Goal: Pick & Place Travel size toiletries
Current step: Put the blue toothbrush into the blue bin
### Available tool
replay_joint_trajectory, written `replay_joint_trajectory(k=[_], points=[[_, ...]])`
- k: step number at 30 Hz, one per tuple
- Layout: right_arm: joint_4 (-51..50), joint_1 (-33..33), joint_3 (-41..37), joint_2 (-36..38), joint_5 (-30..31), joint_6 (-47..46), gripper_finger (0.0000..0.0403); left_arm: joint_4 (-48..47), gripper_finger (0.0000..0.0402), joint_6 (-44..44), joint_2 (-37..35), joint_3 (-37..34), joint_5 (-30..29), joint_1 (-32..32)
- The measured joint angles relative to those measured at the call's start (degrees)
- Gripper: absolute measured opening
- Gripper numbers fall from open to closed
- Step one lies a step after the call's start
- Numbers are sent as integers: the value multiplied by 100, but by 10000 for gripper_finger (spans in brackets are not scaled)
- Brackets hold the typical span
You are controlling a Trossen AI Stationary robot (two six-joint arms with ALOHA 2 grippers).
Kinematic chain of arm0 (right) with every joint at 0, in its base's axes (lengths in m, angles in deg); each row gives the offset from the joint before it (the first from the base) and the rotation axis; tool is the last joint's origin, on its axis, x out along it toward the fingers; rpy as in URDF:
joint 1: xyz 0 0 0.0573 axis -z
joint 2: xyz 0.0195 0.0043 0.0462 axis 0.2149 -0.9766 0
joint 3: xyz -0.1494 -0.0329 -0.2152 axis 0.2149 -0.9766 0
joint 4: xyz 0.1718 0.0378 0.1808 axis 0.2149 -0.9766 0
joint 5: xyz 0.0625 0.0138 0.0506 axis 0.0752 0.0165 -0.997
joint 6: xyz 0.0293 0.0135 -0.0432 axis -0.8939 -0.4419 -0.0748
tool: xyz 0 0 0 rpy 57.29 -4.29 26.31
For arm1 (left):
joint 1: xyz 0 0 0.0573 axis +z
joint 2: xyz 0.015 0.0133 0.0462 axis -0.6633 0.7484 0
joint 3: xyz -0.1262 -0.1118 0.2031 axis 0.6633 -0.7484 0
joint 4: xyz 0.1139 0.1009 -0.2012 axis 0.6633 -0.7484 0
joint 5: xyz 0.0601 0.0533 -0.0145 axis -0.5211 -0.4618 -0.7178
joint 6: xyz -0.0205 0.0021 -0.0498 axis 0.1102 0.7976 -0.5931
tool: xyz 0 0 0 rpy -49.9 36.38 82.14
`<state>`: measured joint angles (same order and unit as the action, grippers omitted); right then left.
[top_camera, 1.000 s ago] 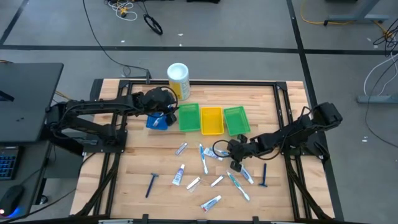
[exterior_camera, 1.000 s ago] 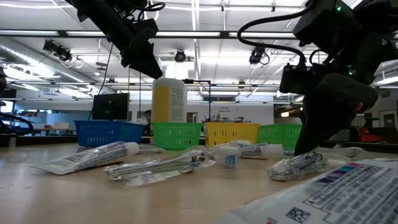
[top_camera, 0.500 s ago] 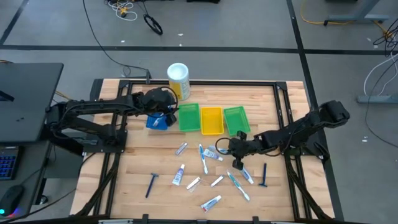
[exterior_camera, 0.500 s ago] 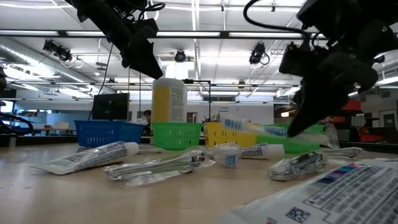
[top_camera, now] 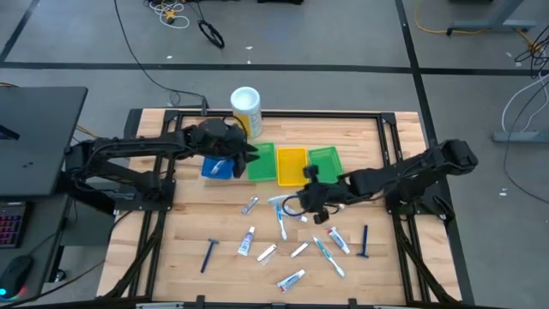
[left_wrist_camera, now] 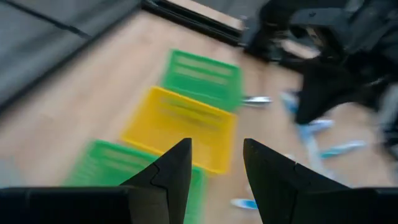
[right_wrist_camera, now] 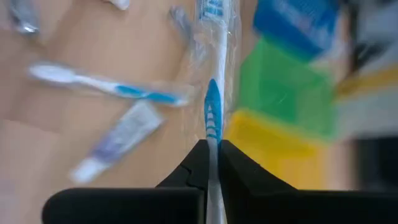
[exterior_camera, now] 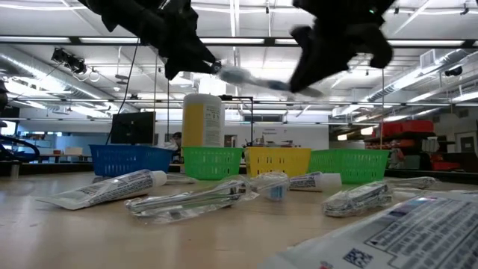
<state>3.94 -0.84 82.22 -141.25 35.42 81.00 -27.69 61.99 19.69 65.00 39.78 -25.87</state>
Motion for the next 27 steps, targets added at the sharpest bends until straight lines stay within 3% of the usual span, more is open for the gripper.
replay_joint_trajectory(k=[6, 11, 15, 18, 27], points=[[360, 231, 615, -719, 543, 2257, 22, -2, 155, -607, 376, -1, 1106, -34], [1329, 349, 672, -1184, 568, 3475, 22, 63, 155, -1025, 817, 2, 1200, -46], [2109, 359, 685, -1399, 1050, 4271, 22, 243, 155, -1243, 1160, -1, 1562, -44], [2247, 364, 683, -1472, 1135, 4471, 22, 279, 155, -1276, 1267, 0, 1840, -46], [2135, 381, 648, -1466, 1040, 4417, 22, 312, 155, -1259, 1268, 0, 1851, -46]])
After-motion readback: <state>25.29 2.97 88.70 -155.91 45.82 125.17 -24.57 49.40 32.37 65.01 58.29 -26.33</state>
